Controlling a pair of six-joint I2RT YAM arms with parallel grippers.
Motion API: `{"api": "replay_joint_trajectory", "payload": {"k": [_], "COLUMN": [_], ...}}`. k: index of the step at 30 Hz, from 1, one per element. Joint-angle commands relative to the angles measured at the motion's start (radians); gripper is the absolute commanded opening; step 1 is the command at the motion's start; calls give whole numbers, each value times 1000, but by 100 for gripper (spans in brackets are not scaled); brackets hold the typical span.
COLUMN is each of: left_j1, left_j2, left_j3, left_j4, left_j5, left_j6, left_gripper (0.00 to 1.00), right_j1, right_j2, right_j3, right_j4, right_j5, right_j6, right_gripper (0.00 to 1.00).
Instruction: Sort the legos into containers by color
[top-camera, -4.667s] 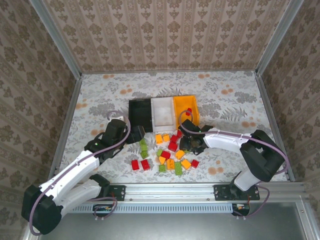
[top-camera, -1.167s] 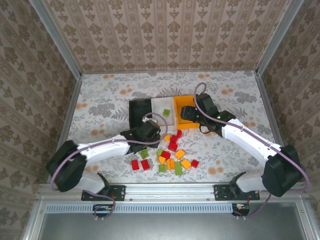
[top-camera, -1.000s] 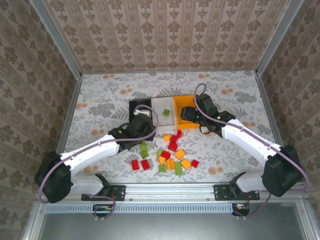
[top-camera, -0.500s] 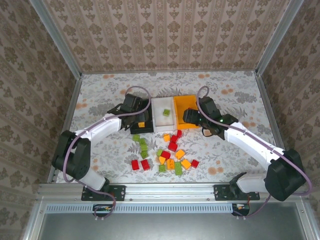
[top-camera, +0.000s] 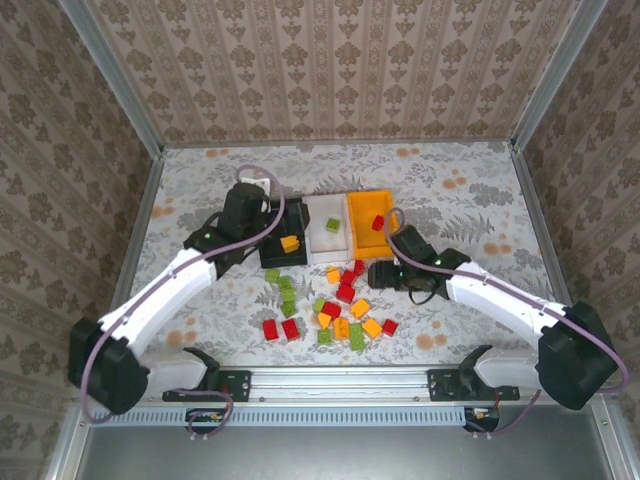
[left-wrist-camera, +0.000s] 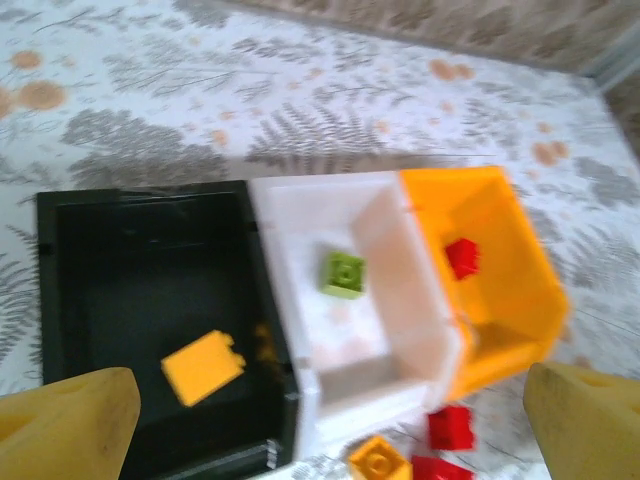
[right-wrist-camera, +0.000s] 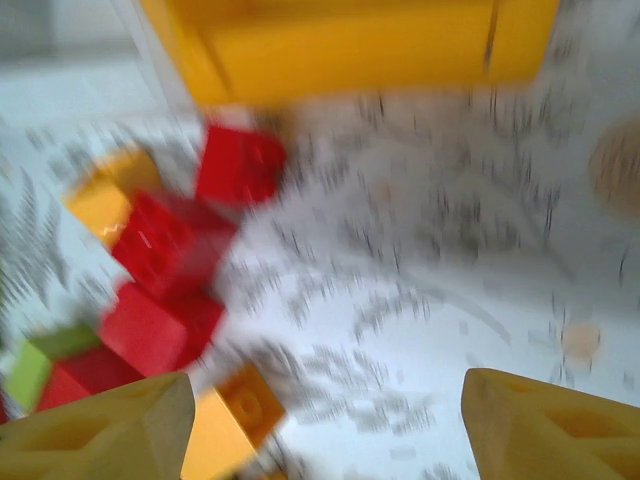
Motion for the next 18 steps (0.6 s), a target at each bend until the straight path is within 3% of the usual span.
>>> {"api": "replay_joint_trajectory", "payload": {"k": [1, 9, 14, 18], "left_j1": [-51, -70, -66, -53], "left_j2": [-57, -197, -206, -205], "left_j3": [-82, -271, -285, -294], "left_j4": [-25, 5, -15, -22], "left_j5": [-5, -43, -53, -55], "left_j6": [-35, -133, -134, -143], "left_gripper": [100, 100, 100, 100], "right_j1": [30, 126, 216, 251], "right_j2": [-60, -154, -88, -45], "right_j3": [-56, -118, -114, -109], "right_j4": [-134, -269, -278, -259], "right_j5": [-19, 16, 45, 83], "right_j6": [-3, 57, 61, 69], "right_gripper": [68, 59, 71, 74]}}
